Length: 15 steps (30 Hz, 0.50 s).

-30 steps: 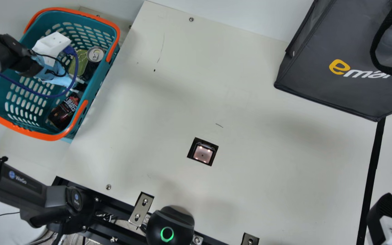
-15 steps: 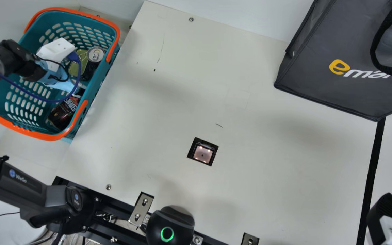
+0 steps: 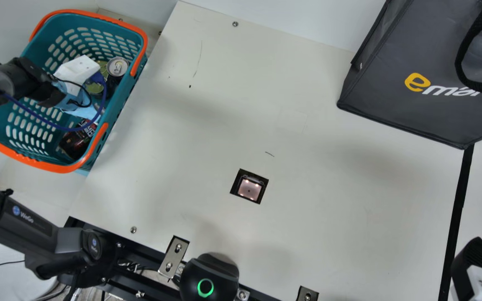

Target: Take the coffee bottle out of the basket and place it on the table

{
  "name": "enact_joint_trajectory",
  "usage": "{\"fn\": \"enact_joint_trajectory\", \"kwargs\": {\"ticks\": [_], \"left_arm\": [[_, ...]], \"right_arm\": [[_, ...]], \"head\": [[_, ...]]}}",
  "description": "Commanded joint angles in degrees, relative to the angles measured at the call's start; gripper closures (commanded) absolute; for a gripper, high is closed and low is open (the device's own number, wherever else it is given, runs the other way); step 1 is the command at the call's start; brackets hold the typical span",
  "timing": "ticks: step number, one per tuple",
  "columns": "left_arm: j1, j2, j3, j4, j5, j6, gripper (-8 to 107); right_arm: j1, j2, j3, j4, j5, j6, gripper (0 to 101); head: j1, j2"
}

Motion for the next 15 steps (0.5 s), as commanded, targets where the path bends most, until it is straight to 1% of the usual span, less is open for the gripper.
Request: {"fn": "enact_joint_trajectory", "kwargs": {"ticks": [1, 15], "left_arm": [[-0.1, 0.4, 0.0, 0.1, -0.4, -0.3, 9], [-0.3, 3.4, 0.9, 0.3, -3.4, 0.5, 9]], "right_arm": [[0.0, 0.0, 0.0, 0.0, 0.0, 0.0, 10], [0.0, 0.0, 0.0, 0.0, 0.1, 0.0, 10]], "head": [[-1.5, 0.1], [-1.5, 0.1]]}}
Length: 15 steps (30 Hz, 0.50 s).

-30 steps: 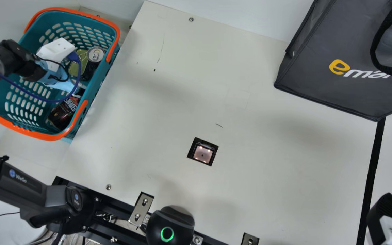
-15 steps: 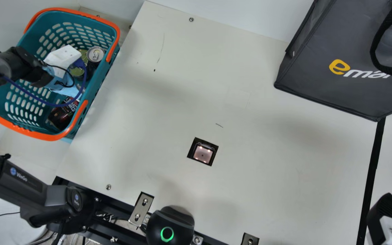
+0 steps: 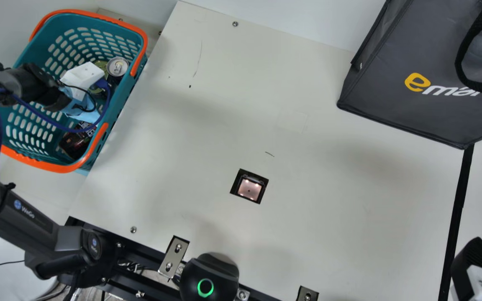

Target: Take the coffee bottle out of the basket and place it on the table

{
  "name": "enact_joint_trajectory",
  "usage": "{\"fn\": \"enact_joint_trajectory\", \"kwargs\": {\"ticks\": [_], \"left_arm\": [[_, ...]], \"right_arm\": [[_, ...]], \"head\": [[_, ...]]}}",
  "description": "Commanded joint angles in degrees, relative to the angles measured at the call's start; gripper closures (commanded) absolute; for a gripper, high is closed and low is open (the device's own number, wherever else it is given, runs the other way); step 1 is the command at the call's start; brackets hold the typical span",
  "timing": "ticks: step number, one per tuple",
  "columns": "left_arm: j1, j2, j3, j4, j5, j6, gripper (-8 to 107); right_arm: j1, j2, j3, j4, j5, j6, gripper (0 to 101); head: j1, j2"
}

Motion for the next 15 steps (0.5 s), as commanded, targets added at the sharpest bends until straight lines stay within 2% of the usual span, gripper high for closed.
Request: {"fn": "enact_joint_trajectory", "kwargs": {"ticks": [1, 15], "left_arm": [[0.1, 0.3, 0.2, -0.2, -0.4, 0.4, 9], [0.4, 3.5, 0.9, -2.6, -3.2, 4.1, 9]], "right_arm": [[0.0, 0.0, 0.0, 0.0, 0.0, 0.0, 10], [0.0, 0.0, 0.0, 0.0, 0.0, 0.0, 10]], "head": [[-1.5, 0.1], [-1.5, 0.1]]}}
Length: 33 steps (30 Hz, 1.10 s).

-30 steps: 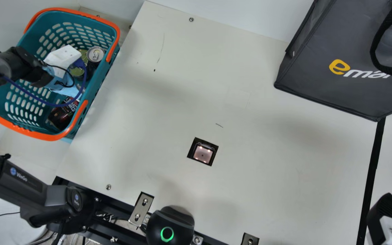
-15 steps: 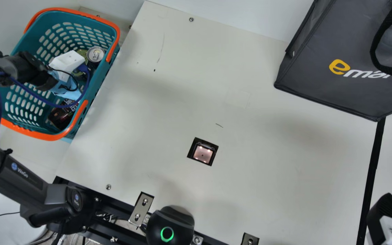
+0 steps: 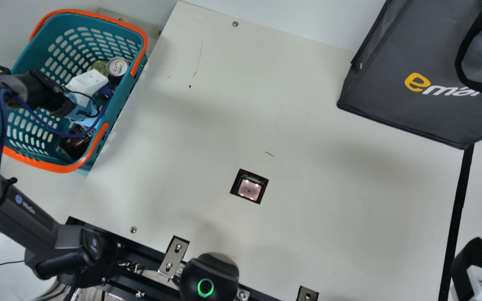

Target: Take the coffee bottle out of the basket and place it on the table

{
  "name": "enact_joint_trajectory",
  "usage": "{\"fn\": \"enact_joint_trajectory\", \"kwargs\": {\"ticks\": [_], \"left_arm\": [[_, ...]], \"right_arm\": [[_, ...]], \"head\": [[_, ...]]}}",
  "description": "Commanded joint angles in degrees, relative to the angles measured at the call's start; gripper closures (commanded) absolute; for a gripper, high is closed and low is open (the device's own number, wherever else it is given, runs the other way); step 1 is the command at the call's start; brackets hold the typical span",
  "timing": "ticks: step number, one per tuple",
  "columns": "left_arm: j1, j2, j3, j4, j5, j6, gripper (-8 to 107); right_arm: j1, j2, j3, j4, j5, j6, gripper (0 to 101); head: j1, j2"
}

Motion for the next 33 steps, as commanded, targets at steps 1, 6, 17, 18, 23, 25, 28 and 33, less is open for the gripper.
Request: {"fn": "enact_joint_trajectory", "kwargs": {"ticks": [1, 6, 17, 18, 23, 25, 28, 33], "left_arm": [[0.1, 0.5, -0.1, -0.4, -0.3, 0.6, 9], [0.0, 1.7, -0.6, -1.8, -1.1, 2.4, 9], [-0.4, 2.8, -2.1, -7.2, -2.0, 8.7, 76], [-0.4, 2.7, -2.2, -7.6, -2.0, 9.0, 82], [-0.5, 1.8, -2.5, -8.8, -1.8, 9.9, 89], [-0.6, 1.2, -2.7, -9.1, -1.6, 9.7, 89], [-0.6, 0.1, -3.0, -9.3, -1.0, 9.2, 89], [-0.5, -2.5, -3.4, -9.0, 0.4, 7.3, 89]], "right_arm": [[0.0, 0.0, 0.0, 0.0, 0.0, 0.0, 10], [0.0, 0.0, 0.0, 0.0, 0.0, 0.0, 10], [0.0, 0.0, 0.0, 0.0, 0.0, 0.0, 10], [0.0, 0.0, 0.0, 0.0, 0.0, 0.0, 10], [0.0, 0.0, 0.0, 0.0, 0.0, 0.0, 10], [0.0, 0.0, 0.0, 0.0, 0.0, 0.0, 10], [0.0, 0.0, 0.0, 0.0, 0.0, 0.0, 10], [0.0, 0.0, 0.0, 0.0, 0.0, 0.0, 10]], "head": [[-1.5, 0.1], [-1.5, 0.1], [-1.5, 0.1], [-1.5, 0.1], [-1.5, 0.1], [-1.5, 0.1], [-1.5, 0.1], [-1.5, 0.1]]}}
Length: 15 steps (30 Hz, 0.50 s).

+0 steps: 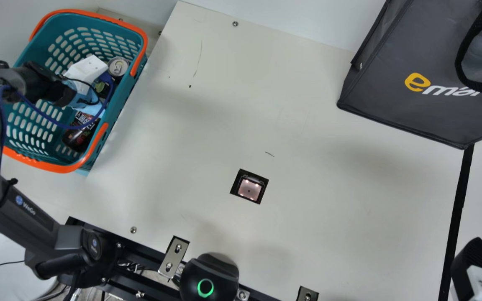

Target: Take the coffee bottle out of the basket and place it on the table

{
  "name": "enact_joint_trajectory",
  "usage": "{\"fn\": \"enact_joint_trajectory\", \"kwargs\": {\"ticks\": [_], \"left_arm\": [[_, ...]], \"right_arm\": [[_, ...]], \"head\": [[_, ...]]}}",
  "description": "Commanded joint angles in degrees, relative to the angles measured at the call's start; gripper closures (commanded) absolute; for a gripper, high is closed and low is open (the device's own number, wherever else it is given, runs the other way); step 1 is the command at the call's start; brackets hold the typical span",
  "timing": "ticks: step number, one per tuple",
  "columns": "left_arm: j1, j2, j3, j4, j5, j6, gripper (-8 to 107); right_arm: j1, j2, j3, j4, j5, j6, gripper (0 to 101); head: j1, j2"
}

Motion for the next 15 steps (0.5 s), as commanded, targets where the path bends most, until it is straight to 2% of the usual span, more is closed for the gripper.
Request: {"fn": "enact_joint_trajectory", "kwargs": {"ticks": [1, 15], "left_arm": [[0.1, -1.2, -0.2, 0.3, 0.6, -0.9, 89], [2.3, -8.7, -0.9, 2.4, 5.3, -9.9, 89]], "right_arm": [[0.0, 0.0, 0.0, 0.0, 0.0, 0.0, 10], [0.0, 0.0, 0.0, 0.0, 0.0, 0.0, 10]], "head": [[-1.6, 0.1], [-1.6, 0.1]]}}
